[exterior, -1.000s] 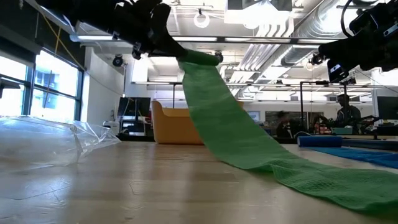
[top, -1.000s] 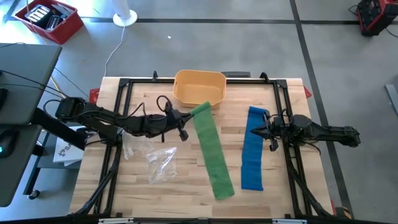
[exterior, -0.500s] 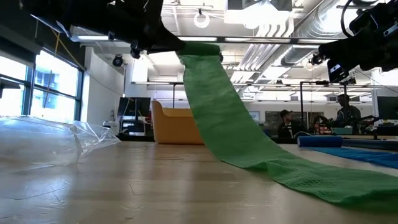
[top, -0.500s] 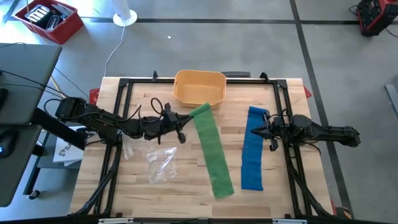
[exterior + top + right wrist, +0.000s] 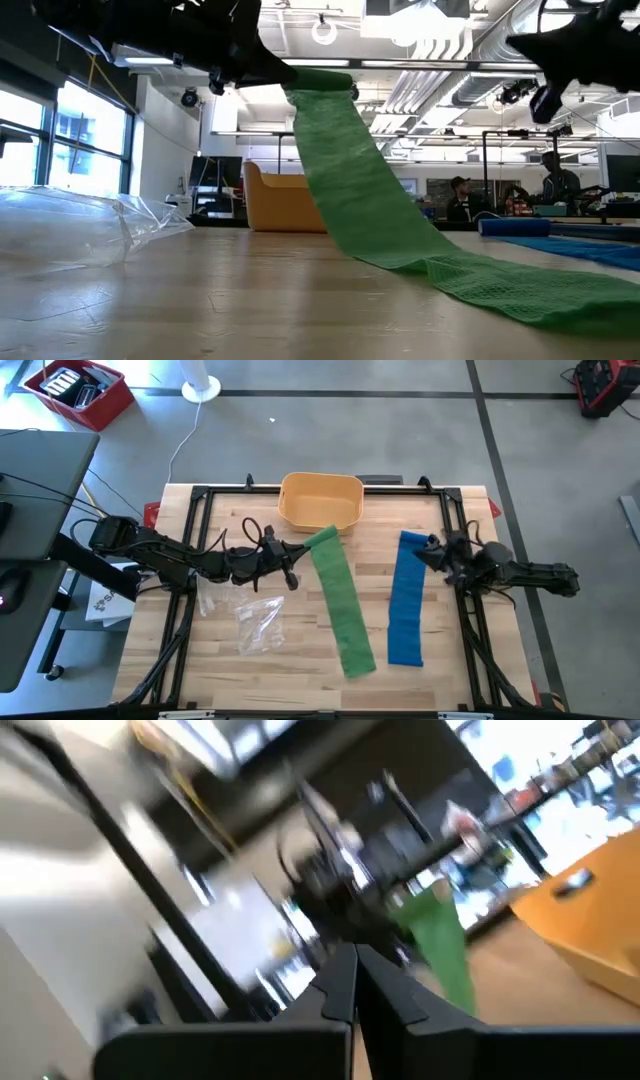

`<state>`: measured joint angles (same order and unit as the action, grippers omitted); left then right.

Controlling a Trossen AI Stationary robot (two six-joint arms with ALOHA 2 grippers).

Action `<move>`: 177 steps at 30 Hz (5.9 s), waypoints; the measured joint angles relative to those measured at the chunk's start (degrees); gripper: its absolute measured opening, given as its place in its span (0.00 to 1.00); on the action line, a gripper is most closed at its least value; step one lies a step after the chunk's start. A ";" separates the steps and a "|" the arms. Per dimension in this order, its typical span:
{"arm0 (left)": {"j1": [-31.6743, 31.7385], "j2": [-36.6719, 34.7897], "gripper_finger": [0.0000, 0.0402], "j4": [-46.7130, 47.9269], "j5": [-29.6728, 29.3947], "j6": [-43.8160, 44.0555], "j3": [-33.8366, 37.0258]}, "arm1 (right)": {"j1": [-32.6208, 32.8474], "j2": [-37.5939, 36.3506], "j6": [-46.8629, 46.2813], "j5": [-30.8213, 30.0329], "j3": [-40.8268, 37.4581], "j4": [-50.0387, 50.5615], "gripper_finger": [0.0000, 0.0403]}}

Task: Roll bandage
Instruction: Roll the green bandage

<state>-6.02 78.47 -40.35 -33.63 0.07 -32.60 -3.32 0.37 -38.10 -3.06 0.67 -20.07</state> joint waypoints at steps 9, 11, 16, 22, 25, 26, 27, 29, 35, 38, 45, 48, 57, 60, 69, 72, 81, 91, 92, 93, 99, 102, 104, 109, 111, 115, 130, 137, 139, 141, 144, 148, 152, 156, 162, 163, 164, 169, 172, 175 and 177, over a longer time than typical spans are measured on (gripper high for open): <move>0.47 -0.06 0.02 -0.01 -0.08 0.36 -0.01 | 8.63 12.52 9.86 -3.62 0.00 -8.15 0.00; 0.89 -0.06 0.02 0.43 -0.31 0.65 -0.02 | 11.37 17.86 11.84 -7.25 0.00 -10.25 0.00; 1.18 -0.06 0.02 2.36 -0.42 2.72 -0.02 | 13.94 28.84 20.40 -17.14 0.00 -10.89 0.00; 1.19 -0.06 0.02 4.54 -3.27 1.85 -0.02 | 13.84 38.28 19.08 -5.99 0.07 -19.49 0.00; 1.18 -0.06 0.02 5.35 -4.01 2.44 -0.03 | 14.06 43.04 18.67 2.94 2.71 -19.63 0.00; 1.18 -0.06 0.02 5.64 -4.01 2.72 -0.03 | 14.30 44.85 19.26 4.80 4.18 -19.39 0.00; 1.18 -0.06 0.02 5.89 -4.04 2.84 -0.04 | 14.65 46.81 20.45 5.93 5.90 -18.92 0.00; 1.18 -0.06 0.02 6.20 -4.05 3.11 -0.03 | 15.71 51.17 24.28 7.43 10.03 -17.31 0.00; 1.11 -0.06 0.02 6.25 -4.06 3.72 -0.04 | 18.16 62.13 37.12 7.70 28.47 5.05 0.00; 0.90 -0.06 0.02 6.57 0.39 2.55 -0.04 | 17.30 64.90 40.50 2.90 38.26 19.22 0.00; -1.49 -0.06 0.02 6.51 11.17 -7.56 -0.07 | 7.68 63.67 47.94 23.26 42.17 18.78 0.00; -3.51 -0.06 0.02 7.12 11.50 -12.68 -0.11 | 3.09 62.90 42.20 22.77 38.72 15.24 0.00; -11.20 -0.06 0.02 9.27 3.48 -38.74 -0.12 | 2.15 67.41 28.24 21.66 27.57 -13.74 0.00; -12.61 -0.06 0.02 9.57 0.42 -47.38 -0.15 | 3.06 72.79 25.31 19.11 23.98 -25.79 0.04; -13.43 -0.06 0.02 8.62 -1.65 -49.98 -0.17 | 6.48 85.72 34.76 12.88 24.89 -37.01 0.35; -12.47 -0.06 0.02 7.45 -1.24 -49.60 -0.20 | 8.35 88.15 36.59 7.87 25.71 -37.06 0.39; -12.46 -0.06 0.02 7.62 0.04 -47.50 -0.22 | 12.13 85.91 38.54 -1.15 26.16 -35.12 0.37; -12.46 -0.06 0.02 7.78 0.49 -46.74 -0.20 | 13.10 83.15 37.67 -7.36 26.49 -34.39 0.37; -12.46 -0.06 0.02 7.78 0.49 -46.77 -0.17 | 13.11 83.25 36.89 -7.41 26.70 -33.98 0.37; -12.46 -0.06 0.02 7.78 0.51 -46.83 -0.15 | 13.12 83.26 36.55 -7.28 26.71 -33.47 0.37; -12.41 -0.06 0.02 7.40 1.70 -46.83 -0.15 | 12.88 83.89 35.37 -5.24 27.10 -33.42 0.37; -12.41 -0.06 0.02 7.08 2.80 -46.77 -0.15 | 12.57 84.13 34.86 -2.81 27.31 -33.88 0.37; -12.41 -0.06 0.02 6.93 4.04 -46.74 -0.15 | 12.33 84.29 34.04 -2.57 27.85 -33.97 0.37; -12.35 -0.06 0.02 6.24 5.62 -46.51 -0.15 | 11.51 84.63 34.04 -2.35 28.84 -32.82 0.35; -12.35 -0.06 0.02 6.14 5.86 -45.18 -0.15 | 11.22 84.69 34.03 -1.91 28.94 -32.81 0.31; -12.37 -0.06 0.03 5.57 6.20 -38.88 -0.15 | 11.20 84.71 34.16 -1.42 28.96 -32.59 0.16; -7.04 -0.92 0.32 -0.10 18.15 -4.44 -0.13 | 14.23 84.75 59.06 -6.59 29.01 -32.69 0.02; -1.75 -1.72 0.36 -0.22 28.59 12.33 -0.13 | 16.30 84.75 78.19 -11.86 28.98 -31.92 0.01; -1.05 -1.72 0.35 -0.08 29.47 16.62 -0.13 | 16.63 84.75 80.23 -13.40 28.98 -31.92 0.02; -0.63 -1.65 0.32 0.12 29.30 20.58 -0.13 | 16.90 84.75 80.49 -13.55 28.98 -31.89 0.02; -0.10 -1.65 0.25 0.17 28.64 22.37 -0.13 | 17.32 84.75 80.55 -13.66 28.98 -32.01 0.03; 0.44 -1.63 0.12 0.60 27.89 22.28 -0.17 | 17.72 84.75 77.04 -13.68 28.98 -32.57 0.03; 0.28 -1.65 0.02 0.50 27.59 18.94 -0.22 | 17.71 84.75 72.33 -13.20 28.98 -32.80 0.06; -0.88 -1.65 0.03 0.40 27.12 12.31 -0.22 | 18.03 84.75 66.28 -11.91 28.98 -32.93 0.14; -3.48 -1.65 0.01 0.28 26.46 -2.43 -0.22 | 18.06 83.98 50.05 -11.47 28.98 -32.70 0.31; -4.01 -1.65 0.01 0.26 26.45 -4.90 -0.22 | 17.79 83.92 47.02 -11.24 28.98 -32.82 0.33; -4.58 -1.65 0.02 0.28 26.42 -7.67 -0.22 | 17.55 83.79 44.28 -10.43 28.98 -32.94 0.34; -7.48 -1.65 0.02 0.59 26.41 -24.34 -0.22 | 16.05 83.53 32.51 -1.09 28.98 -34.52 0.38; -8.66 -1.65 0.02 0.89 26.20 -33.21 -0.22 | 14.94 83.50 25.24 2.13 28.98 -35.67 0.38; -9.26 -1.63 0.02 0.98 25.94 -36.97 -0.20 | 13.44 83.50 17.83 4.00 28.98 -35.90 0.38; -9.33 -1.63 0.02 0.94 25.69 -37.22 -0.20 | 12.76 83.48 15.81 4.18 28.98 -35.80 0.37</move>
<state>-15.35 76.84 -39.42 -7.94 -37.15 -32.80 9.44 83.85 -22.28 1.12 29.65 -55.87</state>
